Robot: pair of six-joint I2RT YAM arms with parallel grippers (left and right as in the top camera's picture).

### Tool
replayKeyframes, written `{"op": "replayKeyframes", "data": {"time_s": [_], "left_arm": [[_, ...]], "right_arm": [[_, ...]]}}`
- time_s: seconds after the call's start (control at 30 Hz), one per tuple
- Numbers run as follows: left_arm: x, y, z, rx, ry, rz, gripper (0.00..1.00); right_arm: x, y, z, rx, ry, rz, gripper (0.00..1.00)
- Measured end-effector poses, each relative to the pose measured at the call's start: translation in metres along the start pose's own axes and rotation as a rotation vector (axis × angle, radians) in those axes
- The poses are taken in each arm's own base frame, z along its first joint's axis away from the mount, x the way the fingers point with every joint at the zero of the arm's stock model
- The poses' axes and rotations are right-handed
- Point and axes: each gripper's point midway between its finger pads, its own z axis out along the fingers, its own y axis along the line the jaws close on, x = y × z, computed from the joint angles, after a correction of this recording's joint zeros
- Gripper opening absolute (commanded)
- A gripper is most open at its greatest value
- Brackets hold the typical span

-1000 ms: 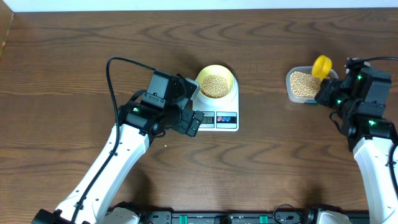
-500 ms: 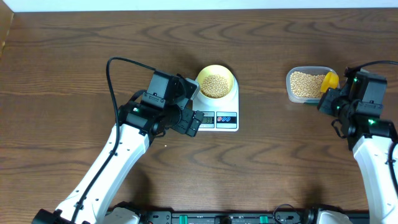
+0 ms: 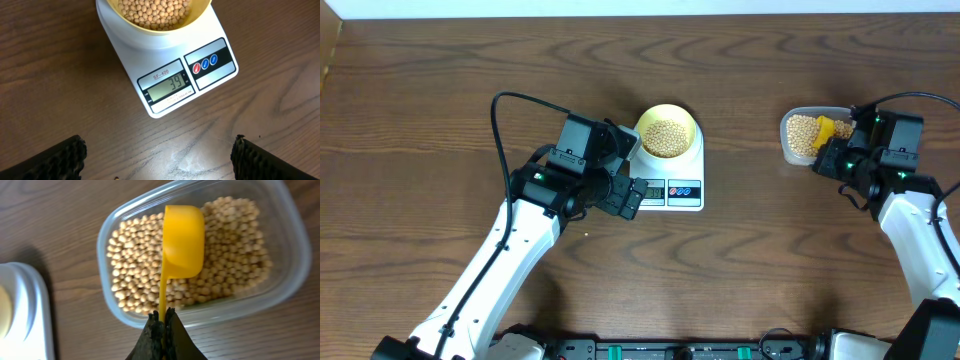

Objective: Scoop item into bowl and weigh 50g on scale
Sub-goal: 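Dip the scoop into the tub and lift soybeans with the right gripper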

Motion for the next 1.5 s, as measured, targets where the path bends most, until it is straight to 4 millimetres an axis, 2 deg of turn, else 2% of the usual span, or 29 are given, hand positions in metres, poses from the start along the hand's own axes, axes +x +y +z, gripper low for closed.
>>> {"op": "replayKeyframes", "data": {"time_s": [0.3,0.73,1.3,1.5], "left_arm": [[0.0,0.0,0.0,0.0,0.0,0.0,0.95],[0.0,0.0,0.0,0.0,0.0,0.0,0.95],[0.0,0.0,0.0,0.0,0.0,0.0,0.94],[0.0,0.0,0.0,0.0,0.0,0.0,0.95]], "right_arm": [[0.005,0.015,-0.001,-0.095,0.027,0.013,0.01],[0.003,0.016,-0.004,-0.148,0.041,0.184,0.01],[-0.007,-0.013,-0.024,-0.259,0.031,0.351,0.01],[-0.011,-0.027,-0.036,-0.315,0.026,0.471,0.01]]}}
